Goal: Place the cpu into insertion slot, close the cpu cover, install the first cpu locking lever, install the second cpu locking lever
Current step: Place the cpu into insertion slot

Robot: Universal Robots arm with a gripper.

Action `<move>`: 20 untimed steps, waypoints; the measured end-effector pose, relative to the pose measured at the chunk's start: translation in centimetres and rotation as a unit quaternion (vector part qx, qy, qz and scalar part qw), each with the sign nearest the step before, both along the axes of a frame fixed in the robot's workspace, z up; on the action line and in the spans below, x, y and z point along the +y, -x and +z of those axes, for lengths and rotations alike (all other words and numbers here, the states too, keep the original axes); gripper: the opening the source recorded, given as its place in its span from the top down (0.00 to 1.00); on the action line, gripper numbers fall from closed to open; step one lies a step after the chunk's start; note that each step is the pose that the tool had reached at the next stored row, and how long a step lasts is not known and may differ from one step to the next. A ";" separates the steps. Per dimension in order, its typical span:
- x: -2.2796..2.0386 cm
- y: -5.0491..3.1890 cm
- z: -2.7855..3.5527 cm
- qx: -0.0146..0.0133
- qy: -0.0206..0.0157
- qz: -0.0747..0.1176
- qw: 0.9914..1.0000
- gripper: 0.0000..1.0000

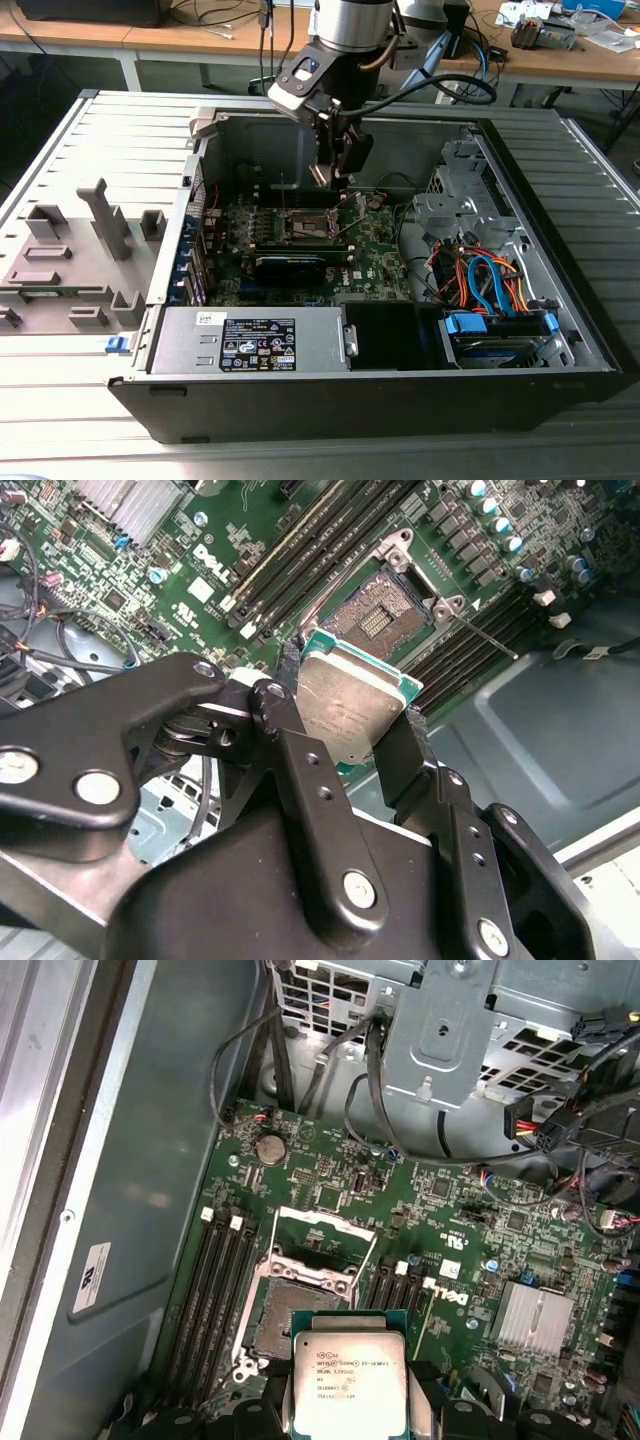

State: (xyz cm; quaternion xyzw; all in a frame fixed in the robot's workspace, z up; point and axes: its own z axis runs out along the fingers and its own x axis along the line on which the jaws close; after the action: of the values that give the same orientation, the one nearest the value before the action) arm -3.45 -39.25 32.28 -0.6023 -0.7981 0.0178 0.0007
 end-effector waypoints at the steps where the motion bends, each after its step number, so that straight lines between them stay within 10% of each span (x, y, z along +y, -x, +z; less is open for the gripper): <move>1: 0.00 0.00 0.00 0.000 0.000 -0.002 1.000 0.45; 20: 0.00 0.00 -0.06 0.000 0.000 -0.052 0.999 0.45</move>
State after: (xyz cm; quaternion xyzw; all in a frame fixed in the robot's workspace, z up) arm -3.45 -39.25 32.22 -0.6431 -0.7656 0.0178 0.0016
